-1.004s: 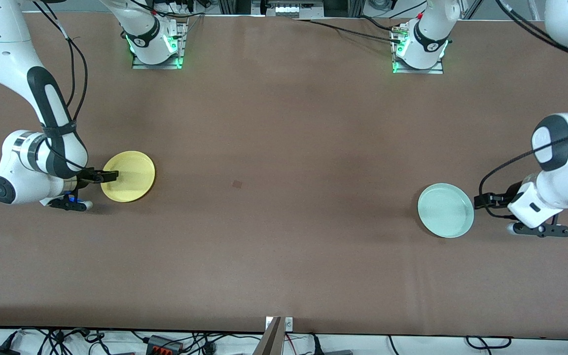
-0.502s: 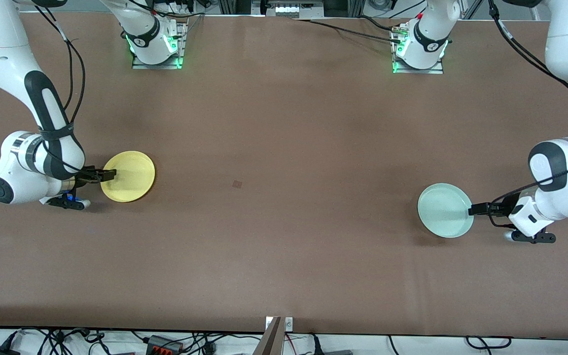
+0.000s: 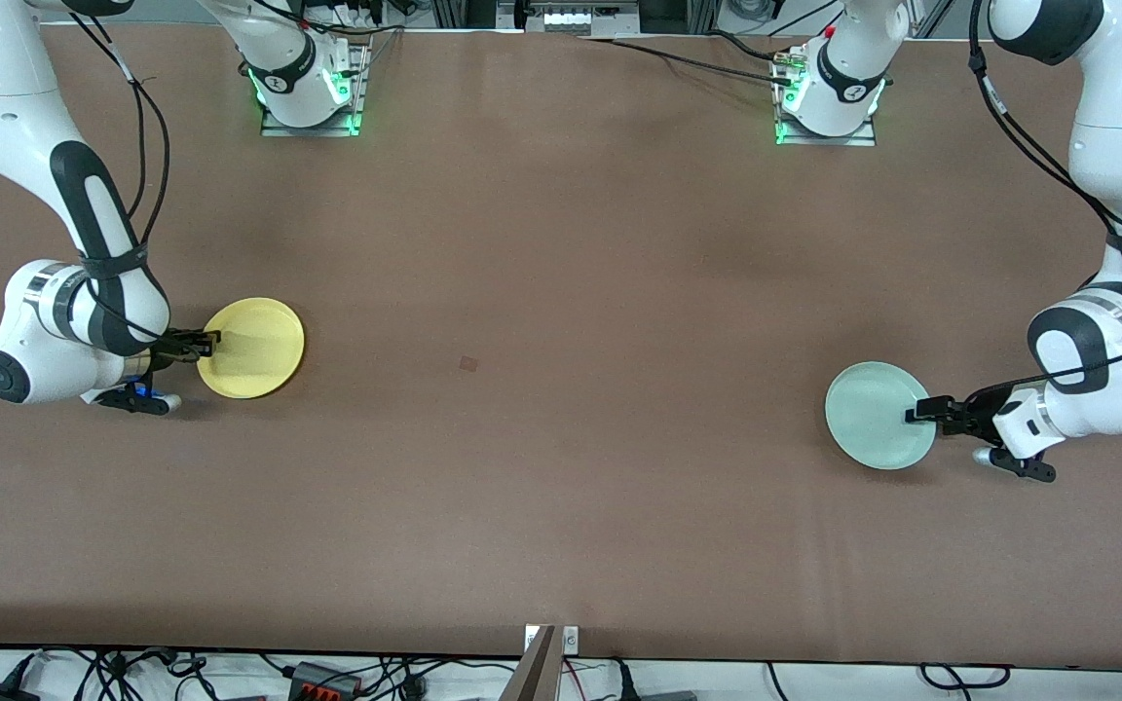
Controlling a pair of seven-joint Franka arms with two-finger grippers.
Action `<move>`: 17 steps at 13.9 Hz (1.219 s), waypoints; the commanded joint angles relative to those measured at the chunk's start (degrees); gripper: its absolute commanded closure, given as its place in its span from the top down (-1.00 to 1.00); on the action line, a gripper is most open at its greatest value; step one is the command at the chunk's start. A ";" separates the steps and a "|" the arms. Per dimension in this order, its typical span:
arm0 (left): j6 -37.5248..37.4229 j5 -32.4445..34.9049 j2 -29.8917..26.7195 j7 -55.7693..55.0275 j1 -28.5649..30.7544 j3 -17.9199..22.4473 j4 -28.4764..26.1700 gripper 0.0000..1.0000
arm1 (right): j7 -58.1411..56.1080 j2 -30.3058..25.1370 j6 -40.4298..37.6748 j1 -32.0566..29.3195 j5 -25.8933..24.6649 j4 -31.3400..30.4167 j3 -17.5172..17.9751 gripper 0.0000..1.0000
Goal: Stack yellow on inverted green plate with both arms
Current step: 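Grip the yellow plate rim with the right gripper while the left grips green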
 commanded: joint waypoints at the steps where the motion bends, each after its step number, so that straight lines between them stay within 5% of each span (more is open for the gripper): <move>1: 0.00 -1.37 0.56 4.39 0.68 -0.72 1.36 -0.45 | -1.20 0.56 -0.27 -0.28 0.51 1.08 0.68 -1.00; 4: 0.00 -1.37 0.47 4.40 0.68 -0.63 1.71 -0.95 | -1.29 -0.06 -3.59 0.16 0.69 4.05 0.86 -1.00; 11: 0.45 1.43 -1.54 3.26 -2.04 -0.19 5.31 -0.98 | -2.95 -1.46 -21.97 4.47 1.82 20.23 1.47 -1.00; 17: -1.13 26.53 -9.90 -15.77 -13.62 -0.10 5.40 -0.98 | -3.13 -2.70 -22.51 5.61 6.31 20.15 2.26 -1.00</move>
